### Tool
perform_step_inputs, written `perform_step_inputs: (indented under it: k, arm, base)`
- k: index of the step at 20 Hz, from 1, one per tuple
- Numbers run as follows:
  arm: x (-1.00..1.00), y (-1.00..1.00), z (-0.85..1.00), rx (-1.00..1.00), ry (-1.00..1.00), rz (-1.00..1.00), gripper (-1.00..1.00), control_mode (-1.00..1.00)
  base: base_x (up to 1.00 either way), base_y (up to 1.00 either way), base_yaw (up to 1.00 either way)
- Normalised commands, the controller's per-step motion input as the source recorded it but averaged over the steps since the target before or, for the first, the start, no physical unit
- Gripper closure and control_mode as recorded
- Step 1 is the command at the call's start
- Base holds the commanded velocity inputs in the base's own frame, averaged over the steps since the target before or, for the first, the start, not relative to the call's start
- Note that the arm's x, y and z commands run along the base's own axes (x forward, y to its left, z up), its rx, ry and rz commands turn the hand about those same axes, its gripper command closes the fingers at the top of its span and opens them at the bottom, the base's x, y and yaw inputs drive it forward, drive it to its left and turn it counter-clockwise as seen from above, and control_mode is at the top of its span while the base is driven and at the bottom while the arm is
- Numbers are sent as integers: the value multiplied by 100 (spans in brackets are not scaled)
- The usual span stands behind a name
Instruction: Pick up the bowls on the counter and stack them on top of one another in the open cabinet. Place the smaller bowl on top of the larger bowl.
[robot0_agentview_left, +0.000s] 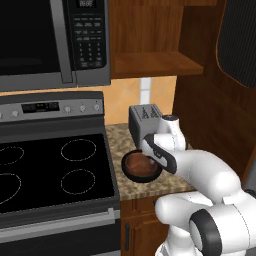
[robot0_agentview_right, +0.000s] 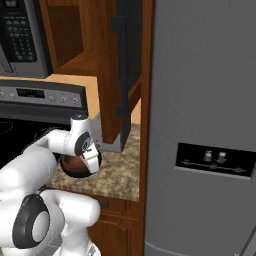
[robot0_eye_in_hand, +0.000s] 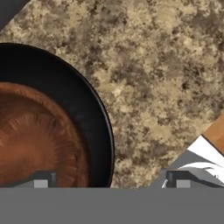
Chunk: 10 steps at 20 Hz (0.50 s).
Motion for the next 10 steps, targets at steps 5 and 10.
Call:
perform_step_inputs:
  k: [5, 10]
  arm:
    - [-4, 0, -40, -3, 0, 7, -100, -100]
    - [0, 0, -15, 0, 0, 2, -100, -100]
  base:
    - [0, 0, 0]
    - [0, 0, 0]
